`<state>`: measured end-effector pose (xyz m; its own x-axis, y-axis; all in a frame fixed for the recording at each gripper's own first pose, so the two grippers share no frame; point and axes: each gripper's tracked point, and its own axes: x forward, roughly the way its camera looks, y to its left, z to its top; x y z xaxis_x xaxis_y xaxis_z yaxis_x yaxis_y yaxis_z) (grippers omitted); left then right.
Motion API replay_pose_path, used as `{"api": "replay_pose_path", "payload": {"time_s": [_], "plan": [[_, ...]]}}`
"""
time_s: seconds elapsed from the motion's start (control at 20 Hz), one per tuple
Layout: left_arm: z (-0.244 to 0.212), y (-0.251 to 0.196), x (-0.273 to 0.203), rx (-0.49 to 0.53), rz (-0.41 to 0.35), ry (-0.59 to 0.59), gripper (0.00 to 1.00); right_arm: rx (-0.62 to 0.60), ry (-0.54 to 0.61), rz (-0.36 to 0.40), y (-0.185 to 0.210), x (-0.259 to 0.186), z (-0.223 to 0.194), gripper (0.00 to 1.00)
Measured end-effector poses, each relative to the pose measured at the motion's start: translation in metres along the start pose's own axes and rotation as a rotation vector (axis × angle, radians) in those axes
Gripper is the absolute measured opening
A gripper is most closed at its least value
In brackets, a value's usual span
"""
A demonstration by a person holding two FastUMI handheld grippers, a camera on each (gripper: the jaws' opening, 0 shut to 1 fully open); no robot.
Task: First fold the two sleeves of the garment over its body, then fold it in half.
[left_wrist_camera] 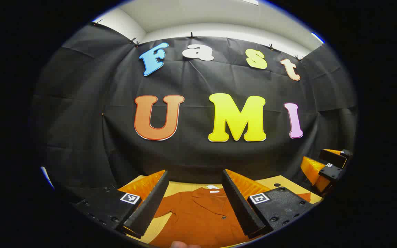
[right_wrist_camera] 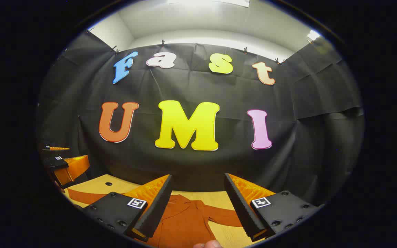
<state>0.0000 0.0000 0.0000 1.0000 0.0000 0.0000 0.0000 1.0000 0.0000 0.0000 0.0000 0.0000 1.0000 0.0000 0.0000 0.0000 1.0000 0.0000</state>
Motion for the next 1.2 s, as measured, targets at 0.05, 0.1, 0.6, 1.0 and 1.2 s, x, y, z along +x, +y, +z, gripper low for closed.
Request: {"api": "replay_pose_path", "payload": {"time_s": [0.05,0.1,0.6,1.0,1.2], "plan": [[0.000,0.000,0.001,0.002,-0.001,-0.001,0.99,0.002,0.001,-0.001,0.001,0.001,-0.001,0.94],[0.000,-0.001,0.001,0.003,-0.003,0.000,0.99,0.004,0.003,0.001,0.002,0.002,-0.001,0.94],[0.003,-0.003,0.009,0.005,-0.013,-0.003,0.99,-0.013,-0.002,-0.006,0.000,0.011,-0.001,0.94],[0.004,-0.005,0.008,0.005,-0.015,-0.001,0.99,-0.017,0.006,-0.021,-0.006,0.008,-0.004,0.94],[0.005,-0.007,0.007,0.008,-0.010,-0.004,0.99,-0.011,0.016,-0.026,-0.011,0.007,-0.007,0.94]]}}
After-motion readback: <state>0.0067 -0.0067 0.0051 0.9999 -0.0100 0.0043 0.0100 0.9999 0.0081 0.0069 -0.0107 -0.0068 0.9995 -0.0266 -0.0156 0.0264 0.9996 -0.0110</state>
